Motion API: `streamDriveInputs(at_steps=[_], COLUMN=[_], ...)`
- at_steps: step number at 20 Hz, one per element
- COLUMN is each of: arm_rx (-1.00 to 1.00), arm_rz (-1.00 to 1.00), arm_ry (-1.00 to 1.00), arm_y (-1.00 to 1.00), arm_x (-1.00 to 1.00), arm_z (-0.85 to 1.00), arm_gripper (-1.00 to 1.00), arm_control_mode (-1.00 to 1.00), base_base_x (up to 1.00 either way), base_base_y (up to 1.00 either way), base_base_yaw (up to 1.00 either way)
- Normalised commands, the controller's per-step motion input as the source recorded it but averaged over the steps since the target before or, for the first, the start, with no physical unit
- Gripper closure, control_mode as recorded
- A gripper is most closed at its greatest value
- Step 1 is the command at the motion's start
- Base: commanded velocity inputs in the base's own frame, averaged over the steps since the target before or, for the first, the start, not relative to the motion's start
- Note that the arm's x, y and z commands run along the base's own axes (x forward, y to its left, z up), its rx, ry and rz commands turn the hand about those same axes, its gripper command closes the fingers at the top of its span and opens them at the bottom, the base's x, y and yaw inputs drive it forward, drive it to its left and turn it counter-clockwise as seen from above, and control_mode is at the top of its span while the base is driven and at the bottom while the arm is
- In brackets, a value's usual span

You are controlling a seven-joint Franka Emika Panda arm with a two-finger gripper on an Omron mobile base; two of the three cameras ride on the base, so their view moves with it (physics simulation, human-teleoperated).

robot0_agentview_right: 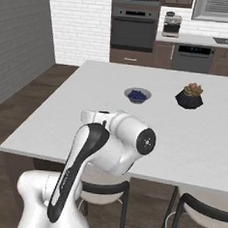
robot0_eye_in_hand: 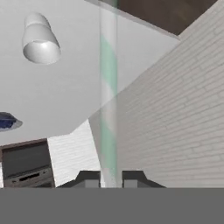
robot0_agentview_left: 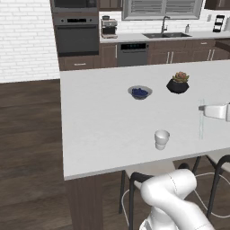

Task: Take a straw from the drawer in front and place it inside the glass cup on the dining counter.

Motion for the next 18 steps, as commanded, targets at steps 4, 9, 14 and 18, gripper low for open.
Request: streamDriveInputs(at_steps=[4, 9, 14, 18], arm_rx=[-0.01, 0.0, 0.0, 0.0], arm_rz=[0.24, 0.19, 0.21, 0.19], arm_ry=[0.0, 0.03, 0.02, -0.01], arm_y=[0.0, 0.0, 0.0, -0.01], arm_x=[0.38, 0.42, 0.3, 0.2], arm_z=[-0.4, -0.31, -0.26, -0.23], arm_gripper=[1.0, 1.0, 1.0, 1.0], arm_control_mode=[-1.0, -1.0, -1.0, -1.0], base_base_x=[0.0, 0.0, 0.0, 0.0], base_base_y=[0.0, 0.0, 0.0, 0.0], base_base_yaw=[0.0, 0.0, 0.0, 0.0])
